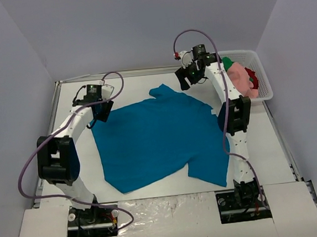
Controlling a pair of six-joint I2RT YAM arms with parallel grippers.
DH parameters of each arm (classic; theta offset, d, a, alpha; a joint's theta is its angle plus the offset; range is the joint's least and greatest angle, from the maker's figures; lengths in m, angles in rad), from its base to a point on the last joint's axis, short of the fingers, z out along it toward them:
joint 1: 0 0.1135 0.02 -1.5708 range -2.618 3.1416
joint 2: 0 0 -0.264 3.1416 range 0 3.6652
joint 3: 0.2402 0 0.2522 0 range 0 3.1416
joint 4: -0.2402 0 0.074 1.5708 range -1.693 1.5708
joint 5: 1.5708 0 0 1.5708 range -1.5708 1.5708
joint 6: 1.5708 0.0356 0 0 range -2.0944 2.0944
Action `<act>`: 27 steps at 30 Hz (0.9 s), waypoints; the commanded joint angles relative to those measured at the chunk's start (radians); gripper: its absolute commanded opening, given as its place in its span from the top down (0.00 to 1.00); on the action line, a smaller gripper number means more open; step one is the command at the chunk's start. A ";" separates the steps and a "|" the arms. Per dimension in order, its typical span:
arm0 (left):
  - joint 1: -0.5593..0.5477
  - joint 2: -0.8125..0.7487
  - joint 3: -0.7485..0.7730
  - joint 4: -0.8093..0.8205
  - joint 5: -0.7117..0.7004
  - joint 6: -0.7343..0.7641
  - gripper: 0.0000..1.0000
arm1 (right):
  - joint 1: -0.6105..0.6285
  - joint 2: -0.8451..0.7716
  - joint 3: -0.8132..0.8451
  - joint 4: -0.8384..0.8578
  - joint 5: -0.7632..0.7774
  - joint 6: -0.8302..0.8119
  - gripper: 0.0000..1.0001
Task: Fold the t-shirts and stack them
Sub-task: Flatten out the tshirt
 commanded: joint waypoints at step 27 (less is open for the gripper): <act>0.058 0.038 -0.046 0.052 -0.030 -0.046 0.43 | 0.127 -0.147 -0.243 0.116 0.077 -0.021 1.00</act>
